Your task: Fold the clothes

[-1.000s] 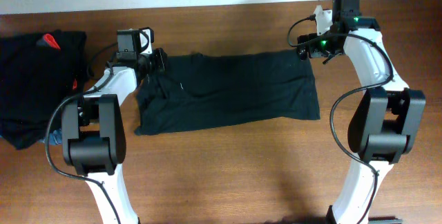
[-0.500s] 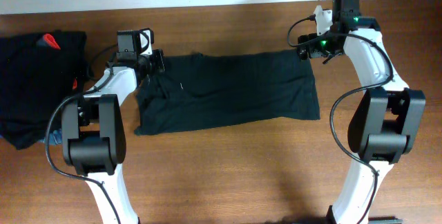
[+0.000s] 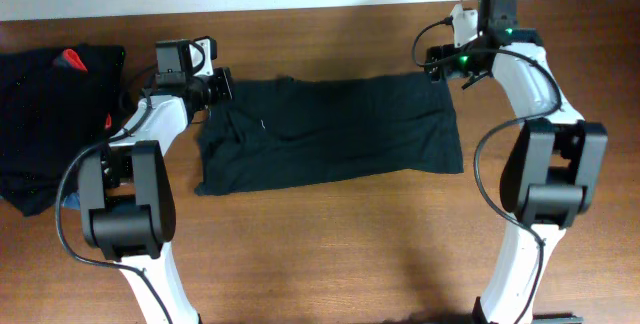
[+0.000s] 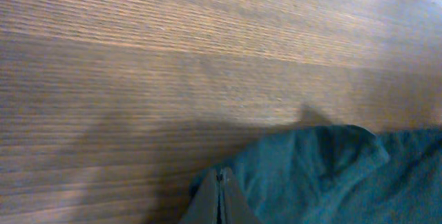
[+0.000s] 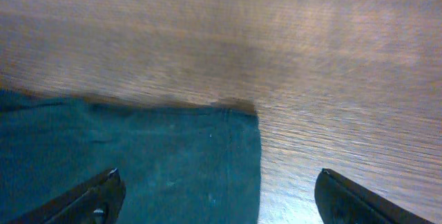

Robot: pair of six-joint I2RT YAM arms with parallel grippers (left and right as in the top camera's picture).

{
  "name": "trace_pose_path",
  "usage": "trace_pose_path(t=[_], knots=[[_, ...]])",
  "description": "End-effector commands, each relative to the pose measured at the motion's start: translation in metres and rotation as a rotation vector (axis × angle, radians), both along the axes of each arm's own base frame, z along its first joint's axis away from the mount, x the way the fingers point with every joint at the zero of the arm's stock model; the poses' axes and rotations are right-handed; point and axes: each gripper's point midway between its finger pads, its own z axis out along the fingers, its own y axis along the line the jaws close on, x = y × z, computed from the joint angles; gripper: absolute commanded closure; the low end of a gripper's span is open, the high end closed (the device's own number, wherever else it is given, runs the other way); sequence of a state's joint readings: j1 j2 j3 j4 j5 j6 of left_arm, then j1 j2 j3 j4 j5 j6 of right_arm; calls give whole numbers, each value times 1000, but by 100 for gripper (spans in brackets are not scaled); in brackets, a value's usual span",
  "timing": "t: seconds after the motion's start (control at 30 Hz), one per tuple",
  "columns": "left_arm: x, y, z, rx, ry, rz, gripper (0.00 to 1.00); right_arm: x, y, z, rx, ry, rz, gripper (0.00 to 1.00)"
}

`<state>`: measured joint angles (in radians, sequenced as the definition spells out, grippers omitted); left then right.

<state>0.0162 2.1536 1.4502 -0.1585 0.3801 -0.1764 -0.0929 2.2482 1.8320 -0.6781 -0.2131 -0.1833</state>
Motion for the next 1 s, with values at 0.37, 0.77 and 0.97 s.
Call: trace_pose_path(t=[0.37,0.77,0.97], knots=[[-2,-8,19,-27,-28,-44,100,12,0,-49,27,21,-1,47],[-3,-7,17,-22,-23,-40,100,23,-2,-49,20,-27,-2,41],[-3,-7,18,-22,-24,-40,100,19,-1,-73,25,15,-2,42]])
